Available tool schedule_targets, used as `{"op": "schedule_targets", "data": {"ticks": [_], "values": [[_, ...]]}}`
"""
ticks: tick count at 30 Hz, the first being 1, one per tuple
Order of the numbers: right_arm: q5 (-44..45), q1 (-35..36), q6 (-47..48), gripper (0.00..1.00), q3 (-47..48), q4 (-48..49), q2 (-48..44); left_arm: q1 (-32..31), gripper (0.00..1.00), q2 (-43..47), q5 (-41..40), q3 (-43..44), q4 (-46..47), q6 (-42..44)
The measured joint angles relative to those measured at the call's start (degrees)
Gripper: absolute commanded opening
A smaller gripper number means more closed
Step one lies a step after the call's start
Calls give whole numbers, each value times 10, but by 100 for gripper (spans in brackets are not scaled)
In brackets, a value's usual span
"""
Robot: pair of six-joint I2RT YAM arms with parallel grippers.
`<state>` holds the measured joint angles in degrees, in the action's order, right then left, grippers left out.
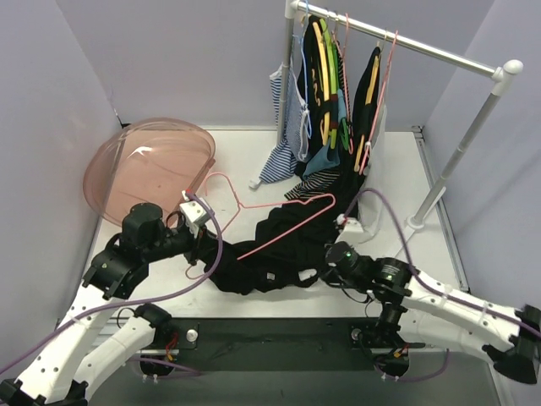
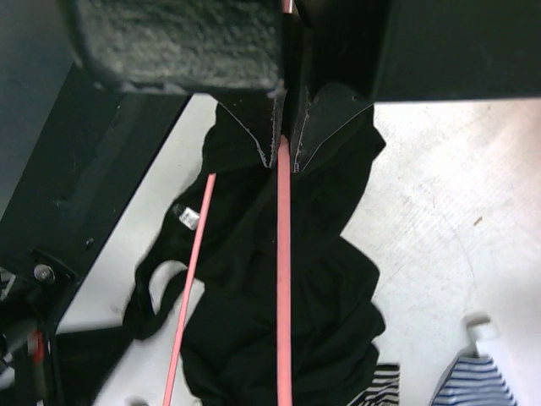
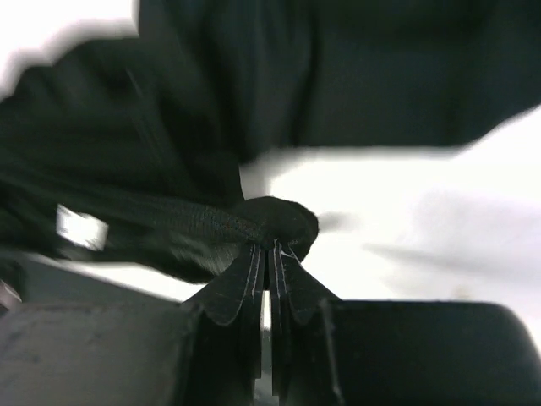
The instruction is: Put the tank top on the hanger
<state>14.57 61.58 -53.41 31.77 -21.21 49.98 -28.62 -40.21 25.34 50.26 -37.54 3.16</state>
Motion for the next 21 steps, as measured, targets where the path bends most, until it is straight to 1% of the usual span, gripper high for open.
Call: {"op": "schedule_targets", "data": {"ticks": [5,8,10,14,21], "values": [[49,-111,71,0,71,-44,-101,2,0,19,47,0,-7,65],[61,-163,112,0,116,-64,-126,2,0,18,65,0,-10,100],[62,-193,140,0,148,-70,-126,2,0,13,70,0,-13,120],[60,-219,177,0,191,-78,-112,2,0,-4,77,0,-15,147],[49,-223,210,0,222,-92,-97,-2,0,-27,74,0,-19,174]]}}
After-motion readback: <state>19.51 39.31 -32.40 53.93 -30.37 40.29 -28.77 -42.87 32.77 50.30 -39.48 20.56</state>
